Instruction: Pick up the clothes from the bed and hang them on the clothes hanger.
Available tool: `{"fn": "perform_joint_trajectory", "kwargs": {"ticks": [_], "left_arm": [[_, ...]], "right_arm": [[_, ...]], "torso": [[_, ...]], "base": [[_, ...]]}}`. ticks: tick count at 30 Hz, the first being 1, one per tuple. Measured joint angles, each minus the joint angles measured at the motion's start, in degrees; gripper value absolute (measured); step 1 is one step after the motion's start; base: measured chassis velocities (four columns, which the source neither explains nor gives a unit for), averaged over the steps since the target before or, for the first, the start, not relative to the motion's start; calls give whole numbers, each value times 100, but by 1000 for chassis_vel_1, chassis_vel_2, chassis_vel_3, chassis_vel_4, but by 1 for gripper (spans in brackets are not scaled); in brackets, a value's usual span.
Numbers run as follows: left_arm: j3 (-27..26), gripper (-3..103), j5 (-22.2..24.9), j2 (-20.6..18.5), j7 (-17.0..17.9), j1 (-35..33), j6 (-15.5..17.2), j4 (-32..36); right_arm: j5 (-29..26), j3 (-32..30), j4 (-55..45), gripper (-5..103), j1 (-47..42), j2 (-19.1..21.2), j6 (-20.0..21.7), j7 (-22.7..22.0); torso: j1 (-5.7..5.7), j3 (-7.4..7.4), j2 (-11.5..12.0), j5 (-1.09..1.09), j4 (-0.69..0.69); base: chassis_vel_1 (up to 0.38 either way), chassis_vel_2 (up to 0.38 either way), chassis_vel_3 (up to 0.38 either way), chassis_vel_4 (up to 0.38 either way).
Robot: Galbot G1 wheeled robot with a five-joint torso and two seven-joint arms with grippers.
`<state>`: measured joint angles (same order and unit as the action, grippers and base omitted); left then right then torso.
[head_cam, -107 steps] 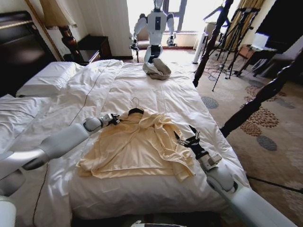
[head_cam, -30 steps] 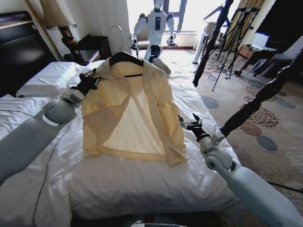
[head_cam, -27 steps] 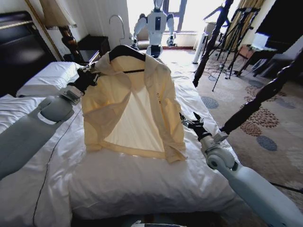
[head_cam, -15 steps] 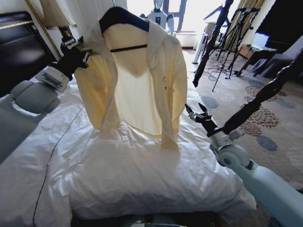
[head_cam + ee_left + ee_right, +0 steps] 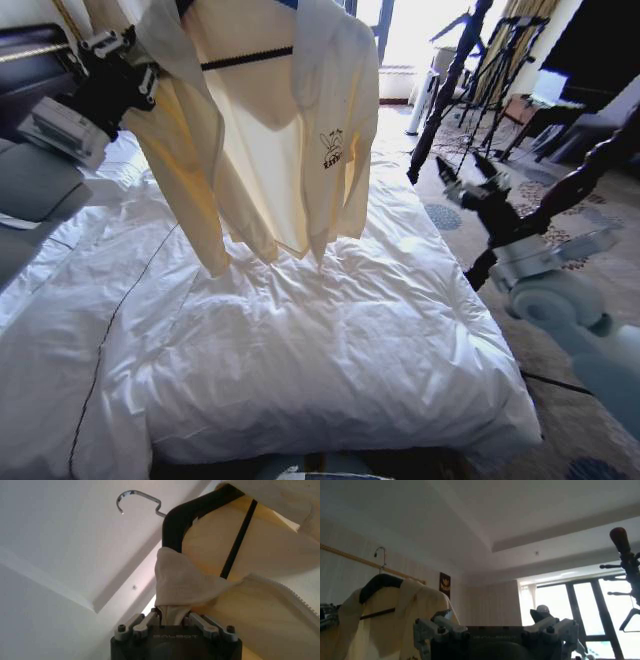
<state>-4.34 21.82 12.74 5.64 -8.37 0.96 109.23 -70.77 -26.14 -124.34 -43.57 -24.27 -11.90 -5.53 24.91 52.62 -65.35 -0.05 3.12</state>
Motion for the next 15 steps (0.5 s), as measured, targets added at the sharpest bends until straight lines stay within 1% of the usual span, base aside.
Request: {"fn": "perform_joint_trajectory", "kwargs": {"ticks": [1, 2, 4, 6, 9, 11, 12, 13, 15], "left_arm": [[13, 18, 1, -10, -10, 0, -1, 12], [56, 18, -1, -21, -35, -1, -3, 47], [75, 18, -4, -21, -43, -1, -2, 64], [171, 18, -13, -2, -70, -9, 35, 193], [291, 18, -13, 20, -83, 58, 89, 282], [488, 18, -7, 82, -96, 297, 154, 300], [534, 18, 6, 119, -104, 409, 176, 273], [534, 18, 6, 119, -104, 409, 176, 273], [688, 18, 38, 190, -128, 716, 196, 156]], "right_arm": [[-72, 70, -43, 100, 149, 44, 25, -40], [-319, 293, -160, 100, 548, 97, 128, -157], [-387, 363, -193, 100, 647, 98, 166, -178], [-503, 669, -316, 100, 941, 15, 371, -230], [-535, 839, -431, 100, 1040, -102, 547, -288], [-519, 1108, -556, 100, 1143, -262, 664, -330], [-469, 1243, -582, 100, 1191, -309, 689, -330], [-469, 1243, -582, 100, 1191, -309, 689, -330], [-332, 1538, -588, 100, 1367, -406, 714, -351]], "torso": [[0, 0, 0, -1, 0], [0, 0, 0, 0, -1], [0, 0, 0, 0, -2], [0, 0, 0, 1, -1], [0, 0, 0, 0, -1], [0, 0, 1, 3, 0], [0, 0, 1, 3, 1], [0, 0, 1, 3, 1], [0, 0, 1, 2, 1]], "base": [[0, 0, 0, 0], [0, 0, 0, 0], [0, 0, 0, 0], [0, 0, 0, 0], [0, 0, 0, 0], [0, 0, 0, 0], [0, 0, 0, 0], [0, 0, 0, 0], [0, 0, 0, 0]]}}
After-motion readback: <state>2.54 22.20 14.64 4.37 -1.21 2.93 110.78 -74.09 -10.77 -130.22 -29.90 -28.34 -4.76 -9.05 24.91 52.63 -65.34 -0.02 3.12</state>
